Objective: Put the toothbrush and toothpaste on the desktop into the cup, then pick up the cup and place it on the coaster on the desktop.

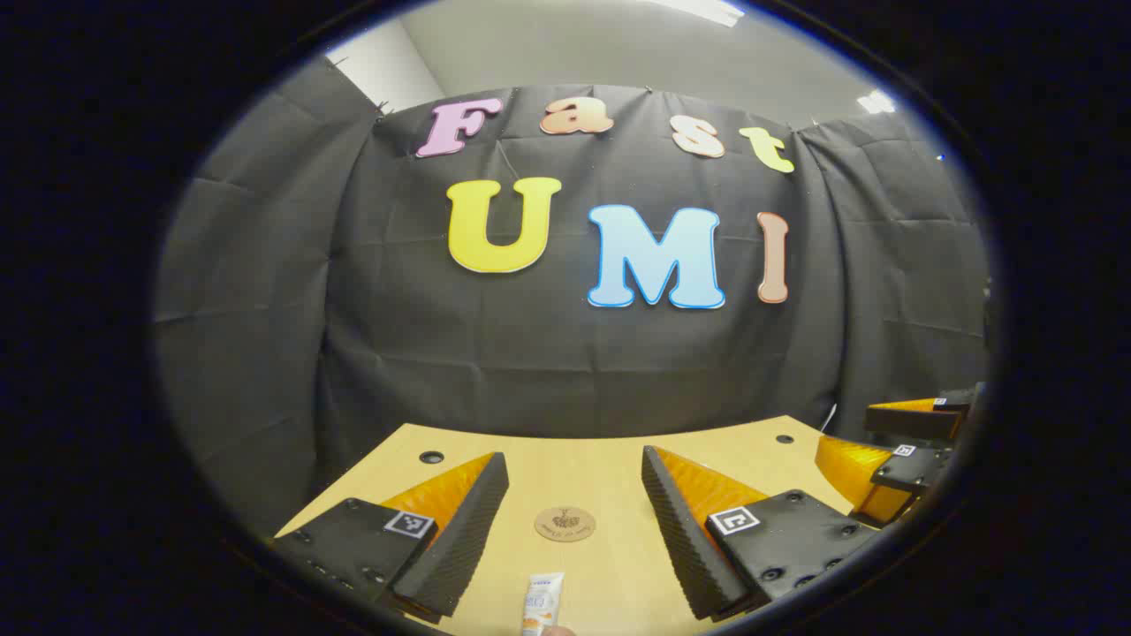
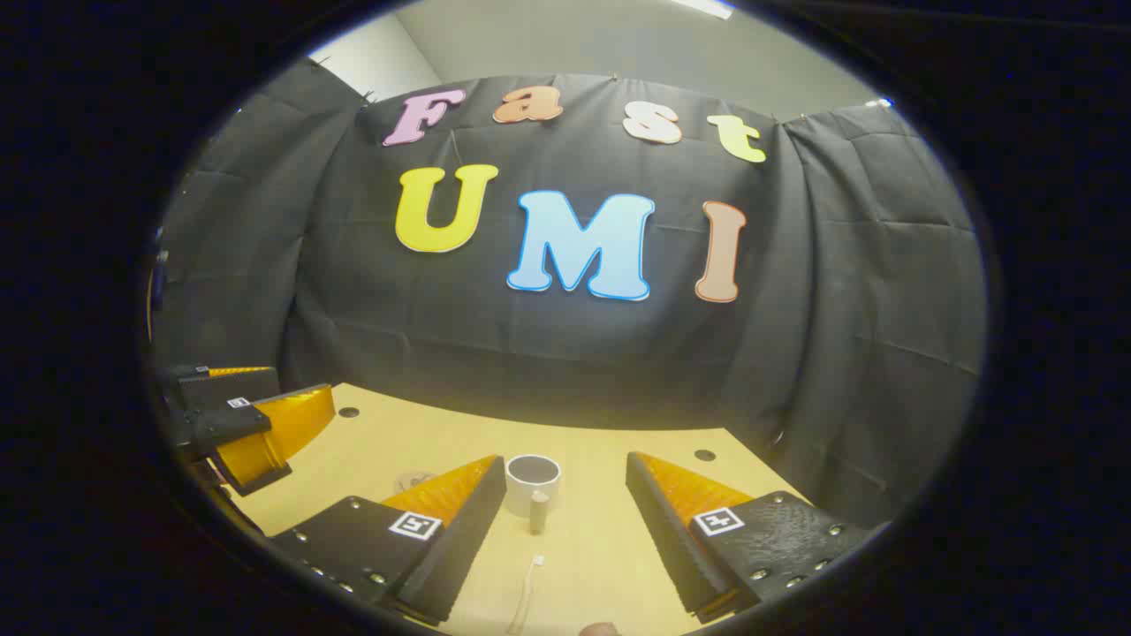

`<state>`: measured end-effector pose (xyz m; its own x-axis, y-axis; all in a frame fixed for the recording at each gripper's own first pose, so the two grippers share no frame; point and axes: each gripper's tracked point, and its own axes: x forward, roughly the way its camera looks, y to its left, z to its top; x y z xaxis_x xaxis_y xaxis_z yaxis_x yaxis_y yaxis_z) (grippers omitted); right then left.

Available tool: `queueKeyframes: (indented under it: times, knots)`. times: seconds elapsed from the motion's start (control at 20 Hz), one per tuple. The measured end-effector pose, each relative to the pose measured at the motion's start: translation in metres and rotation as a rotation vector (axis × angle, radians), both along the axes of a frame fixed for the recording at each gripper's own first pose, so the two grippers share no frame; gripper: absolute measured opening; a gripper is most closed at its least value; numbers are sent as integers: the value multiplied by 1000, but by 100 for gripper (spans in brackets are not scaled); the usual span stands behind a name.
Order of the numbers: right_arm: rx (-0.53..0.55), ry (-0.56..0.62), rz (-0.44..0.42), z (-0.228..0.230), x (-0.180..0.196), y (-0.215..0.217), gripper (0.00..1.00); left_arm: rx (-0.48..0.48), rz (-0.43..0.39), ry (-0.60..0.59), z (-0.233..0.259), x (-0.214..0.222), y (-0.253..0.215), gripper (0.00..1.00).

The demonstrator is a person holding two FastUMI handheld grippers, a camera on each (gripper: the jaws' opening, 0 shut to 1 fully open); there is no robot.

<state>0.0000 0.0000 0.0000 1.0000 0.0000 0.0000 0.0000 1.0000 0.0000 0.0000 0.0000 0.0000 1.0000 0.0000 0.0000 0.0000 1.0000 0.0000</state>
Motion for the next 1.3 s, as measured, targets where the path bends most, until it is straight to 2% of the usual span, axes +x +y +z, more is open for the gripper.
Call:
queueKeyframes:
  times: [0.7,0.95,1.15,1.2,1.25,1.3]
  knots:
    - [32,50,27,-9,0,2,88,-4,-7,-24,8,-4,-5,97]
    - [71,157,61,-31,4,8,88,-36,-30,87,-25,5,-8,97]
    - [102,292,71,-63,7,11,88,-48,-33,227,-64,11,-11,97]
    - [114,328,76,-71,8,13,88,-39,-33,267,-75,12,-12,92]
    - [120,365,79,-79,9,15,88,-28,-30,305,-83,14,-10,97]
    - [121,401,82,-87,11,16,88,-20,-27,338,-92,17,-8,92]
